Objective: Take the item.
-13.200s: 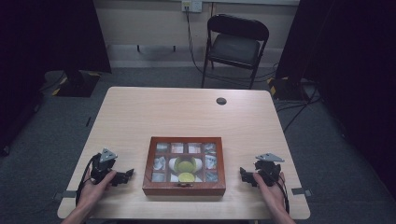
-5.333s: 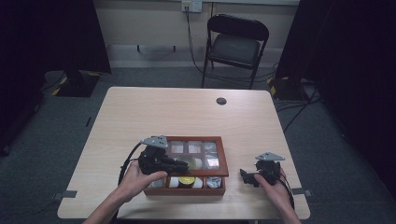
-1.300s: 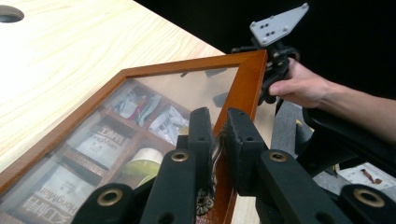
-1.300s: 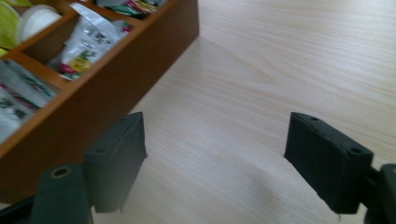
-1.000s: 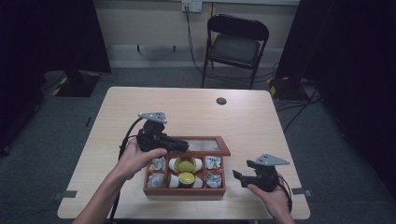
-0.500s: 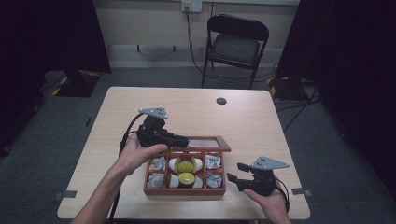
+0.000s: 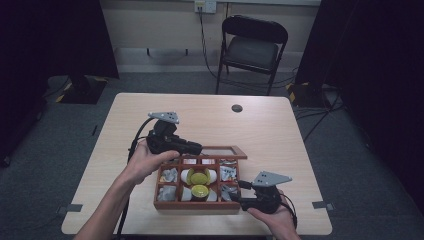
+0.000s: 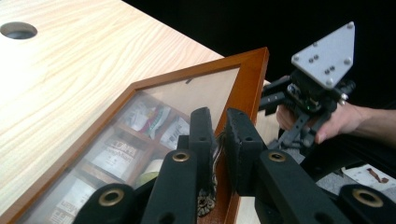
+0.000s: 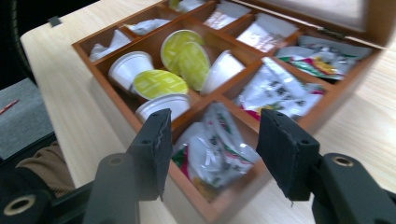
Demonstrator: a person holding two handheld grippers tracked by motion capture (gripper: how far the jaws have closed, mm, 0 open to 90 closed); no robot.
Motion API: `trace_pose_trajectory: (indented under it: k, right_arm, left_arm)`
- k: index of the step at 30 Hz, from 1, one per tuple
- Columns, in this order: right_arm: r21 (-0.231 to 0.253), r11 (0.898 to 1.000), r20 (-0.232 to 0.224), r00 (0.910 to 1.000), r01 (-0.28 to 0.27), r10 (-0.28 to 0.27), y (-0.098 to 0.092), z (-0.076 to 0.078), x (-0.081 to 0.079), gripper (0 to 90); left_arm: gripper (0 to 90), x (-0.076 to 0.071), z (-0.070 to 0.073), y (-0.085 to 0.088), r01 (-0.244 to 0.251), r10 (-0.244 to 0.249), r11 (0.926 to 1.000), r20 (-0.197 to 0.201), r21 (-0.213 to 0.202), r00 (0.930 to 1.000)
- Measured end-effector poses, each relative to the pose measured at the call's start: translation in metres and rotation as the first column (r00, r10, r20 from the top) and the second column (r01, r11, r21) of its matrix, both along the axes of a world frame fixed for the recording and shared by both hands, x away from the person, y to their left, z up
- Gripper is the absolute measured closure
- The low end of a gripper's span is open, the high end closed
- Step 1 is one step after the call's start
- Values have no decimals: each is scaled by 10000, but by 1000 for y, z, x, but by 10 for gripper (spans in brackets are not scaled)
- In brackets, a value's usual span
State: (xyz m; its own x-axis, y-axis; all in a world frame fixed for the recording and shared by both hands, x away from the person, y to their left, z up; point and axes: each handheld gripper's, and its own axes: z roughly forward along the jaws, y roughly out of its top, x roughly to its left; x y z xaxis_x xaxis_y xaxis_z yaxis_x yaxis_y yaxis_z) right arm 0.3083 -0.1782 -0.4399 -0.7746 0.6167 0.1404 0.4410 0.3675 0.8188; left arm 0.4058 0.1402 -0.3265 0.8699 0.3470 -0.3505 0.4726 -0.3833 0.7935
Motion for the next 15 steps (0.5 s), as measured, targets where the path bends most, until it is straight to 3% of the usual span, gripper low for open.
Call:
trace_pose_trajectory:
  k: [7,15]
  right_arm:
    - [-101,9988,-44,9989,-472,472,17,-3,1,457]
    - [-276,9935,-8,9939,-1105,1106,50,-2,5,470]
  left_arm:
    - [818,1,2,-1,-45,44,10000,51,7,10000]
    - [818,3,3,-1,-25,25,10000,29,24,10000]
